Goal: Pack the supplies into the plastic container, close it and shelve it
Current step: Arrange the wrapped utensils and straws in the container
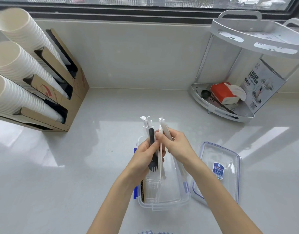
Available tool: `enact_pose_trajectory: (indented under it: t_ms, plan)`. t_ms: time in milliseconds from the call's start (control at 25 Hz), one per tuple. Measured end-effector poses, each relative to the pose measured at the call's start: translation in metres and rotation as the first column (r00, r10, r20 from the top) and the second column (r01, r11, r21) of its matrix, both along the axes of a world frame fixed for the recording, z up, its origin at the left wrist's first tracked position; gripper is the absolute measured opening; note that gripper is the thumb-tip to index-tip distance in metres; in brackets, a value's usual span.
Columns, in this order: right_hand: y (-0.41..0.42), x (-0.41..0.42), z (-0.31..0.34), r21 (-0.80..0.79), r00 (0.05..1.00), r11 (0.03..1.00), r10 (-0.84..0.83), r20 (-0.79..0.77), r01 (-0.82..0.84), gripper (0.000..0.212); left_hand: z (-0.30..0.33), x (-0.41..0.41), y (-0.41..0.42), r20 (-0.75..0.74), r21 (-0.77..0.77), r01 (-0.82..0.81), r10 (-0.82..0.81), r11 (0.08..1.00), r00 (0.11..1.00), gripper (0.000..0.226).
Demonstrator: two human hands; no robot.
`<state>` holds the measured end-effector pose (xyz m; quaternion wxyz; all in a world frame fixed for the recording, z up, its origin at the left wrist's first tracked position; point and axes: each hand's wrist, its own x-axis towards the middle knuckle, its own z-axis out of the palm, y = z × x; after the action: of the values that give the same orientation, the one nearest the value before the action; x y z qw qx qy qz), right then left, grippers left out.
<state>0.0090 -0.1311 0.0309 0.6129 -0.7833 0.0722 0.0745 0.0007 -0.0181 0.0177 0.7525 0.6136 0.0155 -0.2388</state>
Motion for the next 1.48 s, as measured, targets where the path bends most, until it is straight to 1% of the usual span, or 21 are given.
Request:
enact_pose_trajectory:
  t_ms: [80, 120, 160, 240, 360, 440, 600, 640, 680, 720, 760, 800, 880, 960, 1040, 1120, 1200, 1280, 1360, 1440, 1480]
  plan:
    - [-0.002, 0.000, 0.000, 0.004, 0.998, 0.998, -0.059, -0.011, 0.059, 0.019, -0.003, -0.001, 0.000, 0.000, 0.070, -0.011, 0.011, 0.998, 1.000, 0.019]
    - [-0.003, 0.000, 0.000, 0.024, 0.995, 0.995, -0.095, -0.009, 0.095, 0.021, -0.005, 0.000, 0.000, -0.006, 0.075, -0.025, 0.026, 0.997, 1.000, 0.020]
    - [-0.005, 0.001, 0.001, 0.048, 0.992, 0.991, -0.129, 0.003, 0.129, 0.024, -0.007, 0.000, 0.001, -0.021, 0.049, -0.042, 0.043, 0.998, 0.999, 0.022]
    - [-0.009, 0.003, 0.004, 0.095, 0.982, 0.979, -0.186, 0.033, 0.182, 0.028, -0.009, 0.002, 0.004, -0.069, -0.073, -0.071, 0.066, 0.995, 0.995, 0.020]
    - [-0.011, 0.004, 0.005, 0.135, 0.977, 0.971, -0.207, 0.044, 0.199, 0.029, -0.006, 0.002, 0.007, -0.149, -0.233, -0.080, 0.046, 0.969, 0.988, 0.016]
    - [-0.008, 0.004, 0.004, 0.170, 0.982, 0.968, -0.189, -0.001, 0.186, 0.027, -0.003, 0.001, 0.006, -0.157, -0.279, -0.052, 0.007, 0.959, 0.988, 0.018]
    - [-0.003, 0.003, 0.001, 0.162, 0.989, 0.980, -0.101, -0.106, 0.117, 0.029, 0.000, -0.002, 0.003, -0.140, -0.312, 0.017, -0.064, 0.950, 0.988, 0.020]
    - [-0.003, 0.003, 0.001, 0.215, 0.989, 0.971, -0.078, -0.127, 0.104, 0.030, 0.001, -0.002, 0.003, -0.145, -0.333, 0.025, -0.078, 0.943, 0.986, 0.022]
    - [-0.003, 0.003, 0.000, 0.310, 0.989, 0.946, -0.051, -0.141, 0.094, 0.033, 0.001, -0.002, 0.002, -0.158, -0.355, 0.025, -0.086, 0.935, 0.984, 0.024]
    - [-0.004, 0.004, 0.000, 0.427, 0.989, 0.900, -0.028, -0.145, 0.088, 0.037, 0.001, -0.001, 0.002, -0.179, -0.379, 0.015, -0.089, 0.925, 0.980, 0.026]
    - [-0.006, 0.005, -0.001, 0.507, 0.989, 0.857, -0.022, -0.147, 0.094, 0.039, 0.000, -0.001, 0.002, -0.198, -0.399, 0.000, -0.086, 0.917, 0.976, 0.027]
    - [-0.007, 0.006, -0.001, 0.531, 0.988, 0.841, -0.024, -0.151, 0.101, 0.036, 0.000, -0.001, 0.003, -0.210, -0.413, -0.010, -0.084, 0.911, 0.974, 0.026]
    - [-0.010, 0.005, 0.001, 0.479, 0.987, 0.874, -0.005, -0.164, 0.084, 0.026, 0.002, -0.002, 0.003, -0.202, -0.425, 0.011, -0.106, 0.905, 0.973, 0.025]
    - [-0.010, 0.003, 0.003, 0.440, 0.984, 0.898, 0.064, -0.168, 0.017, 0.026, 0.005, -0.003, 0.004, -0.189, -0.434, 0.053, -0.149, 0.899, 0.971, 0.026]
    - [-0.010, 0.002, 0.004, 0.434, 0.979, 0.900, 0.123, -0.164, -0.041, 0.039, 0.009, -0.004, 0.004, -0.193, -0.431, 0.081, -0.180, 0.899, 0.965, 0.024]
    - [-0.011, 0.002, 0.004, 0.436, 0.978, 0.897, 0.149, -0.148, -0.071, 0.044, 0.010, -0.005, 0.006, -0.197, -0.412, 0.105, -0.201, 0.905, 0.960, 0.024]
    - [-0.012, 0.003, 0.003, 0.417, 0.982, 0.905, 0.150, -0.116, -0.089, 0.034, 0.011, -0.007, 0.005, -0.188, -0.387, 0.135, -0.221, 0.912, 0.957, 0.028]
    - [-0.012, 0.003, 0.003, 0.398, 0.990, 0.915, 0.106, -0.097, -0.059, 0.020, 0.013, -0.008, 0.005, -0.157, -0.330, 0.153, -0.214, 0.931, 0.964, 0.029]
    - [-0.011, 0.002, 0.002, 0.376, 0.995, 0.926, 0.034, -0.098, 0.006, 0.017, 0.013, -0.006, 0.003, -0.114, -0.234, 0.153, -0.184, 0.960, 0.976, 0.017]
    - [-0.008, 0.000, 0.002, 0.355, 0.994, 0.933, -0.026, -0.105, 0.062, 0.016, 0.013, -0.004, 0.002, -0.079, -0.154, 0.150, -0.164, 0.977, 0.983, 0.022]
    - [-0.006, -0.001, 0.002, 0.345, 0.993, 0.935, -0.049, -0.107, 0.084, 0.017, 0.012, -0.004, 0.001, -0.060, -0.127, 0.144, -0.152, 0.981, 0.987, 0.020]
